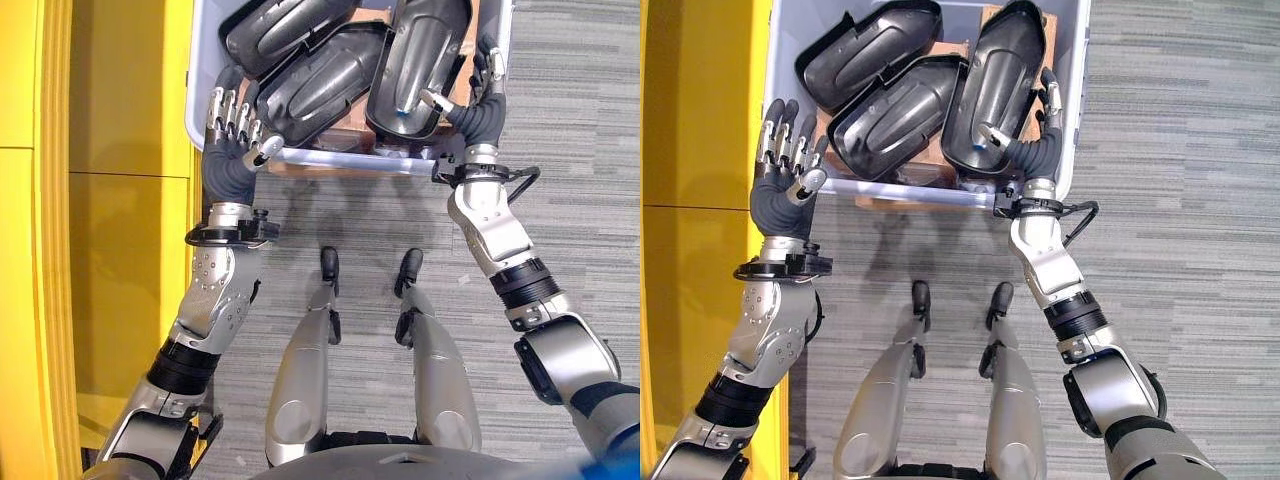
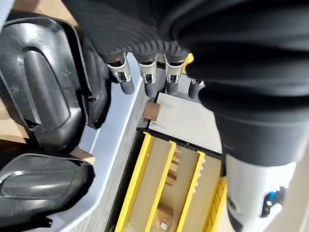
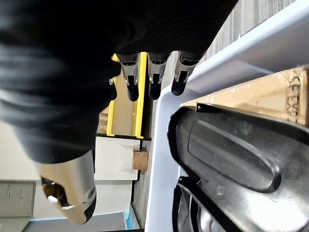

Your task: Move parts from the plastic box to the shelf.

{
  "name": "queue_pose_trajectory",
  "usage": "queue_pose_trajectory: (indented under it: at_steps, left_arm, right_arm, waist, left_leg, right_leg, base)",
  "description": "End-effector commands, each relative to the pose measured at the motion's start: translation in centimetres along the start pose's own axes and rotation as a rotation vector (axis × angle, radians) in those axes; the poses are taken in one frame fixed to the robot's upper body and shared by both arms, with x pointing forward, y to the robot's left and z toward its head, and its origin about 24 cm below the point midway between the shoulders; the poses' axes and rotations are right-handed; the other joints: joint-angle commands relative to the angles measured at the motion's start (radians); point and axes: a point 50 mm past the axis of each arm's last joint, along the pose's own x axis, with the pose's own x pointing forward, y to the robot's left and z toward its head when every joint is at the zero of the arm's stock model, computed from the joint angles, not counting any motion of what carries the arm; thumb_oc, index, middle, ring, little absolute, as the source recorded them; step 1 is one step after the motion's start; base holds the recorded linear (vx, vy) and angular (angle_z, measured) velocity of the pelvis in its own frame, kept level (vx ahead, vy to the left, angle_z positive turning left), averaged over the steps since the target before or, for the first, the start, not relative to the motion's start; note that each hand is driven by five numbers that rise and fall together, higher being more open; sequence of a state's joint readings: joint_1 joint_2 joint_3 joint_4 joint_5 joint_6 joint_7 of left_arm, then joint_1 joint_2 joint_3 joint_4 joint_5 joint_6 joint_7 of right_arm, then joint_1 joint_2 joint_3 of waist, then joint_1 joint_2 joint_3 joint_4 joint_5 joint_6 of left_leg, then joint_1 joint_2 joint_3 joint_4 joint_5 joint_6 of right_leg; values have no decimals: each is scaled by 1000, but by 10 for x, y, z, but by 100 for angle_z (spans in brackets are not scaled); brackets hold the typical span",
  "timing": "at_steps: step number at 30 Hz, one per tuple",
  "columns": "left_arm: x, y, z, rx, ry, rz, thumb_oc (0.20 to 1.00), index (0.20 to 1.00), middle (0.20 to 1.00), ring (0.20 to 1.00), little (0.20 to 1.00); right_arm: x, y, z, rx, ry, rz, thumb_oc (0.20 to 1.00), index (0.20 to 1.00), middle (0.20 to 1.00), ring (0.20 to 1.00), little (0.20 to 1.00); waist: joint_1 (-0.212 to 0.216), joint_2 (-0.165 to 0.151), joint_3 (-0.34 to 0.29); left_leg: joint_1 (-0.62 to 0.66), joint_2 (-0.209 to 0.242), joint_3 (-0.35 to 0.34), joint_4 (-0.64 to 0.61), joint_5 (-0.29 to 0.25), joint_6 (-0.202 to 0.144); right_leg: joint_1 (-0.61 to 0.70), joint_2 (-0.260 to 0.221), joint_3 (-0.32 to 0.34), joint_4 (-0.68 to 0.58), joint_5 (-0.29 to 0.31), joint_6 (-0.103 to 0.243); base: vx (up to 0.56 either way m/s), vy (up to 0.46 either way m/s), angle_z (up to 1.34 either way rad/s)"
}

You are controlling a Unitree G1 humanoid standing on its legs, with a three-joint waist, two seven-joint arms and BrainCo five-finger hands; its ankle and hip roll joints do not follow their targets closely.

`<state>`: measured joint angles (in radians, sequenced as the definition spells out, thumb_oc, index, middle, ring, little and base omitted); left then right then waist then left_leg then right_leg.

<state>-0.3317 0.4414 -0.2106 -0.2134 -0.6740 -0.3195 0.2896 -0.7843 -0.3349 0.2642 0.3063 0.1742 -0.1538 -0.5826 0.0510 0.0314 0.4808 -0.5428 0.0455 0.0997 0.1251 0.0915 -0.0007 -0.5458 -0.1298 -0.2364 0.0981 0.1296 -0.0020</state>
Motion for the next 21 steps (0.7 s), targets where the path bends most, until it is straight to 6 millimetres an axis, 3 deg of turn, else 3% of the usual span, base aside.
queue_pose_trajectory:
  at_steps: [1,6,11,21]
  left_arm:
    - [-3,-11,25,7,-141,-53,1000,1000,1000,1000,1000]
    - [-3,-12,27,22,-159,-44,1000,1000,1000,1000,1000]
    - [-2,-14,27,19,-166,-47,1000,1000,1000,1000,1000]
    - [-2,-16,26,-3,-163,-54,1000,1000,1000,1000,1000]
  right_arm:
    - [8,-11,34,-56,-198,-91,1000,1000,1000,1000,1000]
    - [8,-19,29,-166,-196,-161,1000,1000,1000,1000,1000]
    - [11,-12,18,-190,-141,-155,1000,1000,1000,1000,1000]
    - [32,-12,3,-267,-30,-197,1000,1000,1000,1000,1000]
  waist:
    - [9,-6,-33]
    - [6,0,-33]
    - [9,-2,-32]
    - [20,6,-25]
  left_leg:
    - [-26,10,-25,52,-51,-24]
    - [-39,10,-27,57,-53,-22]
    - [-53,10,-29,60,-54,-22]
    - [-68,6,-29,64,-54,-24]
  right_leg:
    - [73,-115,74,50,-68,136]
    - [60,-115,77,56,-71,135]
    - [45,-115,75,62,-72,133]
    - [25,-116,80,75,-75,132]
  base:
    - [0,0,0]
    - [0,0,0]
    - [0,0,0]
    - [0,0,0]
